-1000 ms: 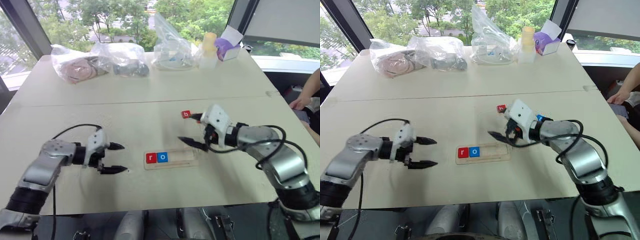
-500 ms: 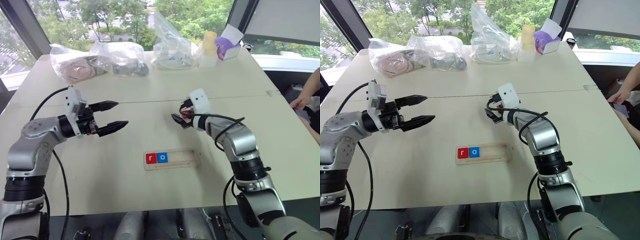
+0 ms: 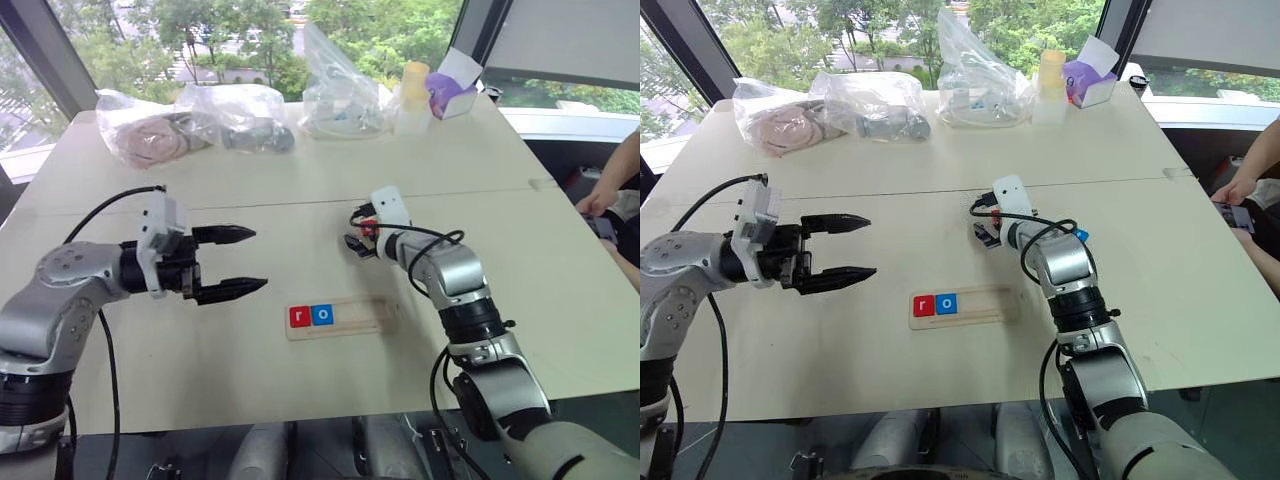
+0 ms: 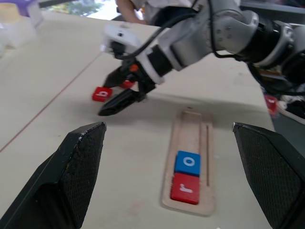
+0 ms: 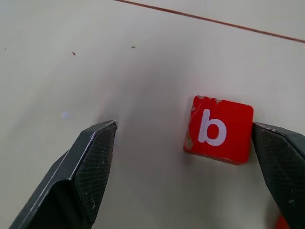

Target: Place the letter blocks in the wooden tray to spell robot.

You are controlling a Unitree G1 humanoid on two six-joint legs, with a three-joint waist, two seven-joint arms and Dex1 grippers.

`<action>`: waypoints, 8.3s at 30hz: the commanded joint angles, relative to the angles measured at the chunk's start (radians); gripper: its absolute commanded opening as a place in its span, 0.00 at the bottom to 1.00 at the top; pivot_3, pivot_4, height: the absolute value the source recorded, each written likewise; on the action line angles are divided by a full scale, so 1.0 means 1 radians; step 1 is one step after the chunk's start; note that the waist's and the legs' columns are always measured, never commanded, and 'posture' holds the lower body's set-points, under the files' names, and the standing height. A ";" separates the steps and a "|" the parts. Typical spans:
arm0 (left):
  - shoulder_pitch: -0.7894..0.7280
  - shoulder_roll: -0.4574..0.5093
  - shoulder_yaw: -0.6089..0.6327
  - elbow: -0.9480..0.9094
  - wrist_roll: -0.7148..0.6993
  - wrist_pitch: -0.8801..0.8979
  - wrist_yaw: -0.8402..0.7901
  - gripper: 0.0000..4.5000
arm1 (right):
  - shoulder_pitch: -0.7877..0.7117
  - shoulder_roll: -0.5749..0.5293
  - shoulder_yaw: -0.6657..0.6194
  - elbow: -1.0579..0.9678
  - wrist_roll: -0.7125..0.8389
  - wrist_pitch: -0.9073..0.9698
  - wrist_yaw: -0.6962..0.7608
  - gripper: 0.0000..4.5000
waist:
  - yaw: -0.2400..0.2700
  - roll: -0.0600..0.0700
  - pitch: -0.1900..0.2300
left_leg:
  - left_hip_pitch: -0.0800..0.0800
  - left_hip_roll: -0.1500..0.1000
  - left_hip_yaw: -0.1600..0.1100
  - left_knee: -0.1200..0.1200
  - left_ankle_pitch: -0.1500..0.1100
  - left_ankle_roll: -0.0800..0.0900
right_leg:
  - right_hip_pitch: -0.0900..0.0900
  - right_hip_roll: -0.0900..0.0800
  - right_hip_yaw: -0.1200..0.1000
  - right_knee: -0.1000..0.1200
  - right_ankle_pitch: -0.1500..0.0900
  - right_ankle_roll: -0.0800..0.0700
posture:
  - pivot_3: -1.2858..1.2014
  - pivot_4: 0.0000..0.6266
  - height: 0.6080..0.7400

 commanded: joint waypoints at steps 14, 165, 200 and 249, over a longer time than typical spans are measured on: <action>0.011 0.016 -0.046 -0.041 0.012 -0.028 -0.036 1.00 | -0.023 0.009 -0.028 -0.049 -0.015 0.065 -0.019 0.26 | 0.001 0.000 0.000 | 0.000 0.000 0.000 0.000 0.000 0.000 | 0.000 0.000 0.000 0.000 0.000 0.000 | 0.52 0.24 1.00; 0.199 -0.018 -0.205 -0.179 0.132 -0.169 0.078 1.00 | 0.197 -0.475 0.347 -0.440 -0.060 -0.368 0.942 0.25 | 0.010 0.002 0.003 | 0.002 0.001 -0.001 0.003 -0.001 0.002 | 0.007 -0.002 -0.002 -0.005 -0.001 0.001 | 0.52 0.24 1.00; 0.207 -0.033 -0.213 -0.198 0.127 -0.158 0.108 1.00 | 0.006 -0.108 -0.161 -0.174 -0.093 0.068 0.075 0.99 | 0.005 0.002 0.003 | -0.001 0.000 0.001 0.000 0.000 0.001 | 0.000 -0.002 0.001 -0.002 -0.001 0.000 | 0.52 0.24 1.00; 0.185 -0.082 -0.254 -0.175 0.145 -0.170 0.103 1.00 | 0.519 -0.068 -0.289 -0.948 0.086 0.686 -0.104 0.25 | 0.010 0.003 0.002 | 0.001 0.001 0.000 0.001 0.000 0.001 | 0.003 0.000 0.000 -0.001 -0.001 0.000 | 0.52 0.24 1.00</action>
